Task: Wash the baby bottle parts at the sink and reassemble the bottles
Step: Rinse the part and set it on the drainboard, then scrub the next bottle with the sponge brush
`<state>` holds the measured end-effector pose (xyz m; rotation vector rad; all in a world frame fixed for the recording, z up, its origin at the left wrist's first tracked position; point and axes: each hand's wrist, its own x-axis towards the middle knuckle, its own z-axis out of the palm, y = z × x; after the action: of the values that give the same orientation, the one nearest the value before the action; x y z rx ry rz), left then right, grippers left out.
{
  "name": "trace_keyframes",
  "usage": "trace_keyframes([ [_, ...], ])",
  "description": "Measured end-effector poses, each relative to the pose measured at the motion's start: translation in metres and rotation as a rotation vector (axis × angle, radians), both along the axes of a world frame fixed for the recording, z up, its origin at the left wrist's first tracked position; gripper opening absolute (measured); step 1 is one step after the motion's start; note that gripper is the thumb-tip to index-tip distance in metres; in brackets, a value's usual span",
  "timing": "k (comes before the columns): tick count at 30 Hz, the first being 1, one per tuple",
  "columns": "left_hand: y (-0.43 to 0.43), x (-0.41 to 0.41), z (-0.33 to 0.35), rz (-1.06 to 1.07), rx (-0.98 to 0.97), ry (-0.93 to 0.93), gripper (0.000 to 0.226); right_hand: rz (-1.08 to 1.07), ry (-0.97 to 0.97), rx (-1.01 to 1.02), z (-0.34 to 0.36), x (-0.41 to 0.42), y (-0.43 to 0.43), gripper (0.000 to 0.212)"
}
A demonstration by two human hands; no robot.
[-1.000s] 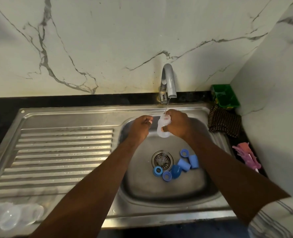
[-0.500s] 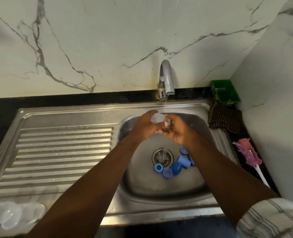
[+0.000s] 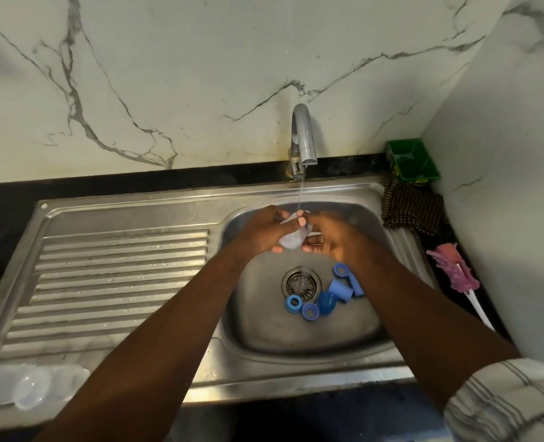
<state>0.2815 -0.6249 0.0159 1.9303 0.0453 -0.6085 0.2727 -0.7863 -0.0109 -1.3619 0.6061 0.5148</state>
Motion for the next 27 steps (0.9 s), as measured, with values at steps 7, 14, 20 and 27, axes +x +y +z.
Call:
trace_keyframes([
  [7, 0.002, -0.036, -0.012, -0.034, -0.200, 0.090, 0.044, 0.110, -0.216, -0.096, 0.005, -0.030, -0.002, 0.038],
  [14, -0.039, -0.074, -0.025, 0.083, -0.408, 0.210, 0.033, -0.003, -0.301, -0.579, 0.004, -0.094, -0.068, 0.030],
  [20, -0.076, -0.095, -0.027, -0.008, -0.455, 0.288, 0.028, -0.048, -0.225, -1.318, 0.011, -0.181, -0.152, 0.023],
  [27, -0.084, -0.113, -0.020, -0.043, -0.479, 0.312, 0.013, -0.032, 0.063, -1.480, -0.010, -0.221, -0.191, 0.018],
])
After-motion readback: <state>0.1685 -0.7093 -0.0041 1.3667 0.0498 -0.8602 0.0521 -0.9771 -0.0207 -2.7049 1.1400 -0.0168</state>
